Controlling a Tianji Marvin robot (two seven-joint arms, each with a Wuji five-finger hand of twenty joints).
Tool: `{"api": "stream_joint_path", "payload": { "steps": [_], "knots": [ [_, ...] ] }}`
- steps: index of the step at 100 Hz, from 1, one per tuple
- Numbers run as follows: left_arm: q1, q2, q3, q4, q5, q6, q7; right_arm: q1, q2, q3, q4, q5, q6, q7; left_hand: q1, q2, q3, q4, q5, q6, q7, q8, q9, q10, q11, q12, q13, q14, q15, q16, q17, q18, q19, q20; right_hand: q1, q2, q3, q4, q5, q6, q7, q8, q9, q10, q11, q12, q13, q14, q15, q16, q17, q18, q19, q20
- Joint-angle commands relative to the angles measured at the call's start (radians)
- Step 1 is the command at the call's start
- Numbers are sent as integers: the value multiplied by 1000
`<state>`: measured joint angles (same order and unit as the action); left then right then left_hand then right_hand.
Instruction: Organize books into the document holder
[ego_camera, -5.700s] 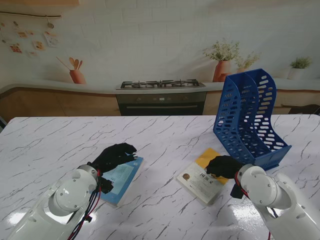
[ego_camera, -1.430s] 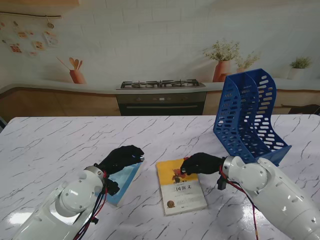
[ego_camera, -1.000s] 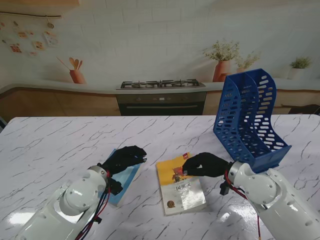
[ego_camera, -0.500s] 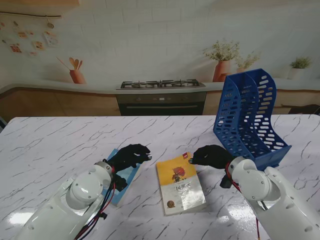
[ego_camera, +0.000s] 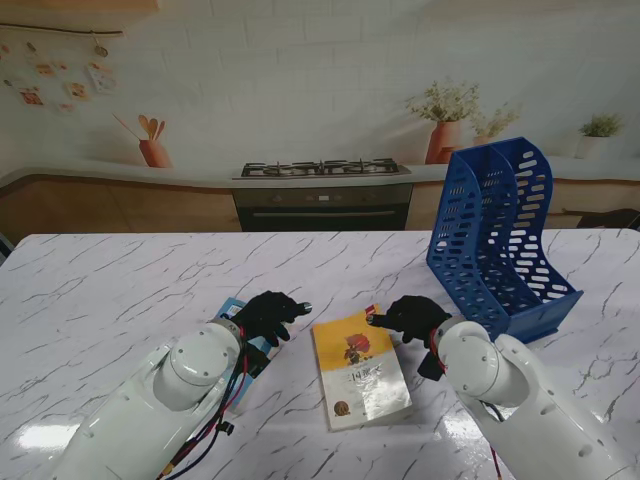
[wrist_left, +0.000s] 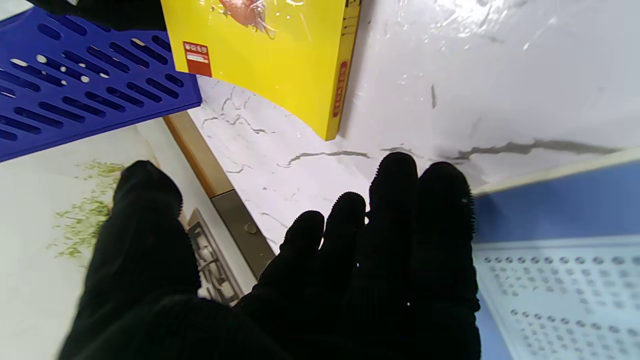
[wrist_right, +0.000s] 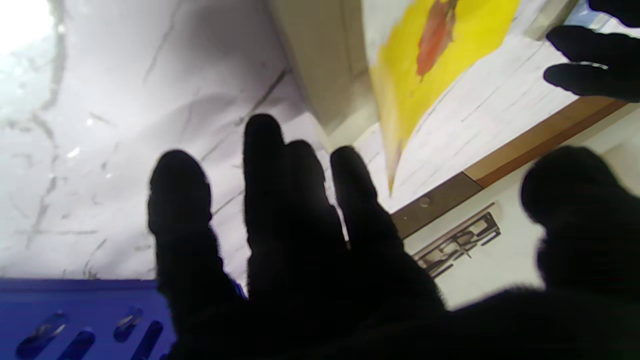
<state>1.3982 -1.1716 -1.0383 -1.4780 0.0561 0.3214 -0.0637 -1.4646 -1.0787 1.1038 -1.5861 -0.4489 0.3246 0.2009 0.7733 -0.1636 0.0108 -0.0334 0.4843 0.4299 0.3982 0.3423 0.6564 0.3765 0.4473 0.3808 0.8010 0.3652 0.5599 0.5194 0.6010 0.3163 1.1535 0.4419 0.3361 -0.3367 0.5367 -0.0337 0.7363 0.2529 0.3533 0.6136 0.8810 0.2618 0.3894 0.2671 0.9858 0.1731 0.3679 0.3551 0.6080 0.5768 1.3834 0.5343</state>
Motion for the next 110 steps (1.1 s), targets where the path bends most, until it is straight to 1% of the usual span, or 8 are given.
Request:
{"api": "stream_joint_path", "payload": {
  "steps": [1,17,32,62,69,84,98,110],
  "knots": [
    [-6,-13,9,21,-19,-3,-17,2,-13,-16,9,7,15,10,-37,46,-32,-5,-25,51,-15,-13,3,19,15,-18,-20,67,30,-13,4,15,57,-4,-40,-7,4,-31,13,38,0,-11,16,26,17,-13,27,19,12,-15,23,-121,39,-18],
    [-30,-21,31,54,-50,51,-28,12,-15,-37,24,18,59,13,-42,57,-33,-6,-16,66,-26,-12,0,34,17,-19,-27,86,49,-11,-11,39,85,22,-40,5,0,-31,13,49,2,-12,20,37,15,-21,35,26,3,-39,30,-136,29,-40],
    [-52,-30,52,75,-77,102,-33,11,-21,-49,29,37,89,0,-26,49,-29,-3,-5,90,-31,-12,14,50,32,-15,-4,79,71,-10,21,29,103,31,-29,16,-4,-31,20,58,6,-13,27,44,21,-20,44,31,11,-47,47,-136,27,-52],
    [-81,-55,81,114,-128,203,-18,-1,-26,-56,24,57,111,-14,17,34,-22,3,13,159,-74,-36,6,116,43,-14,21,87,80,-32,93,26,89,0,-13,28,-21,-28,30,56,12,-16,35,48,26,-21,51,32,20,-61,58,-137,29,-68],
    [-85,-57,84,118,-133,224,-18,-5,-26,-52,21,60,113,-16,20,36,-21,3,24,161,-75,-37,14,115,45,-14,28,87,86,-34,103,29,90,-4,-10,31,-23,-27,33,58,13,-17,37,48,25,-22,53,32,22,-64,58,-137,30,-70],
    [-96,-52,100,138,-141,214,-51,-12,-29,-50,18,68,120,-22,32,36,-19,5,28,145,-70,-34,17,102,43,-15,17,93,85,-43,90,45,87,-15,-1,39,-29,-26,35,55,15,-19,40,46,25,-23,54,31,24,-70,60,-140,32,-76],
    [-100,-48,109,150,-174,196,-85,-16,-31,-54,20,81,122,-25,50,35,-17,8,15,130,-41,-17,22,78,52,-11,-2,97,83,-49,37,88,110,5,6,43,-36,-25,37,56,16,-21,42,48,25,-24,54,35,25,-75,60,-140,34,-80],
    [-103,-54,116,161,-185,194,-80,-16,-31,-59,23,89,119,-25,64,25,-14,10,-3,130,-36,-14,12,75,56,-8,-7,87,79,-51,30,86,108,9,12,47,-40,-23,38,57,16,-23,43,48,24,-24,55,36,25,-79,60,-140,35,-83]
  ]
}}
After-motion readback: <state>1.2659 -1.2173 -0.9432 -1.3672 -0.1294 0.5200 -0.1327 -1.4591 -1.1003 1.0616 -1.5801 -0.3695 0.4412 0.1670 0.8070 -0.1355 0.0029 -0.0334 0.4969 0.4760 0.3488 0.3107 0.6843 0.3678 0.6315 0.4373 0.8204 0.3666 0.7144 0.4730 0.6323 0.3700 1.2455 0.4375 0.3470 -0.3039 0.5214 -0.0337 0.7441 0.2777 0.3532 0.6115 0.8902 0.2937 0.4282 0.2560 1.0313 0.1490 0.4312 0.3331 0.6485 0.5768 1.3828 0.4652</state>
